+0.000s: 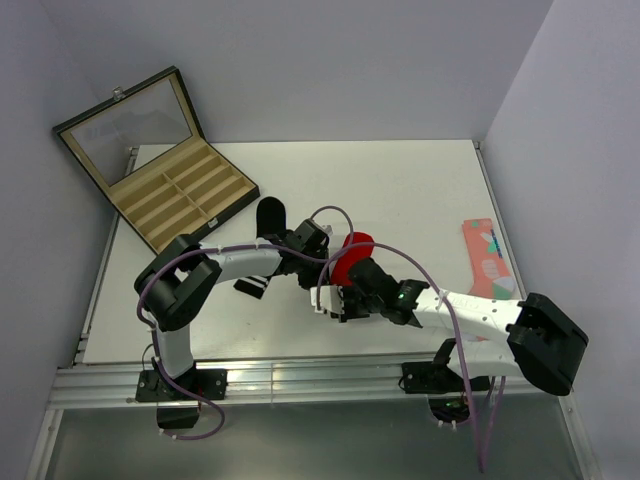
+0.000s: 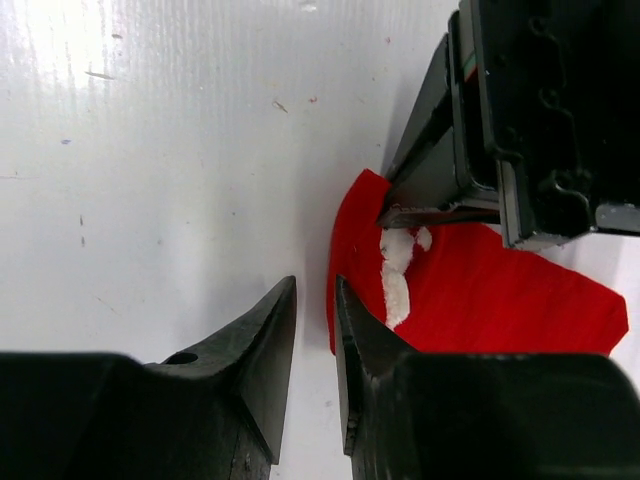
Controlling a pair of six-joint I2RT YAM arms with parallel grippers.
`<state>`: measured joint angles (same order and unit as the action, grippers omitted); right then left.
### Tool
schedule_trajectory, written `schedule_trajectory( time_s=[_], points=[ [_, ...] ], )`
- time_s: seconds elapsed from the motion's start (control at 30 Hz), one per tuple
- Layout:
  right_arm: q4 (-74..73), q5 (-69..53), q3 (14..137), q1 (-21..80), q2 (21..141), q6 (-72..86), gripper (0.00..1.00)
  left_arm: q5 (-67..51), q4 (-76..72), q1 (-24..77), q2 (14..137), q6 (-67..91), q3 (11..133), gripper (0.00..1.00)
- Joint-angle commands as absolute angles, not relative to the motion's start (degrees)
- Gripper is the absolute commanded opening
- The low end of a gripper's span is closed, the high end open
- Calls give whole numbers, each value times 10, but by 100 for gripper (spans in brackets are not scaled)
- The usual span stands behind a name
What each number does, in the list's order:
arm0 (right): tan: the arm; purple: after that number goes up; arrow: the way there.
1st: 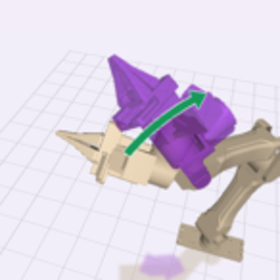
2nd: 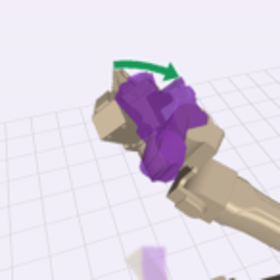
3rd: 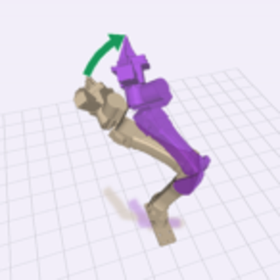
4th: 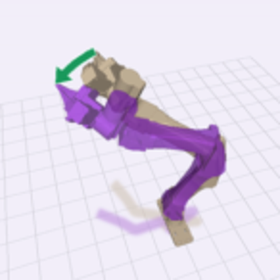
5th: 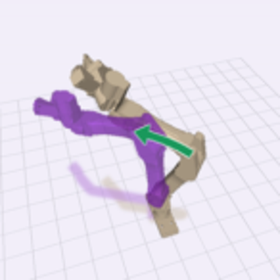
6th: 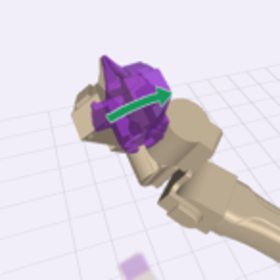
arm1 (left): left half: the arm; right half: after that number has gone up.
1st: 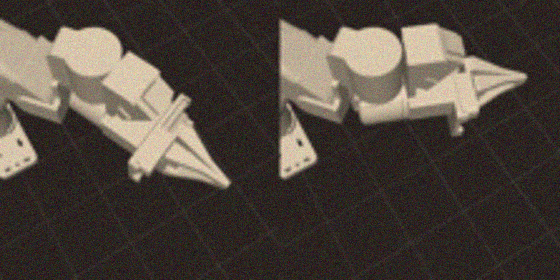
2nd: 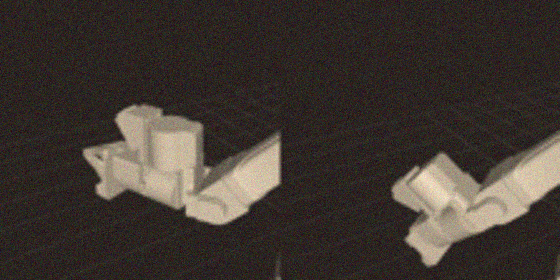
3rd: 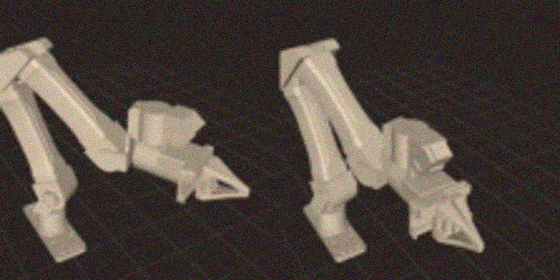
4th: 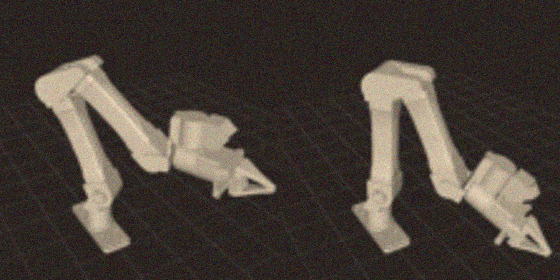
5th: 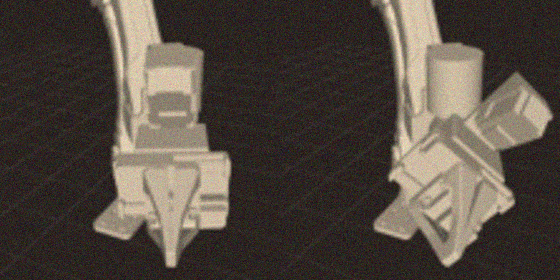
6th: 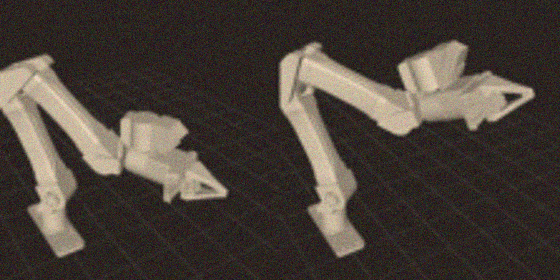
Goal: Roll the socks
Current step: Move the sock to the center of the board.
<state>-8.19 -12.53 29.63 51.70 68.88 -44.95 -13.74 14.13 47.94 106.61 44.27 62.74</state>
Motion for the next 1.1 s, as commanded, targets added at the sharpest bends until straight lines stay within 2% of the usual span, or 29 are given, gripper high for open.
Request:
schedule_trajectory(
  time_s=[0.0,0.7,0.9,1.07],
  points=[
    [-76,-113,294,529,680,-461,30,-137,143,485,1074,444,630,0],
    [-4,-46,263,529,726,-496,31,-145,134,486,1081,439,627,0],
    [-10,-40,260,521,728,-500,40,-144,134,486,1078,440,625,0],
    [-14,-37,250,517,724,-502,40,-141,135,486,1075,443,626,0]
  ],
)
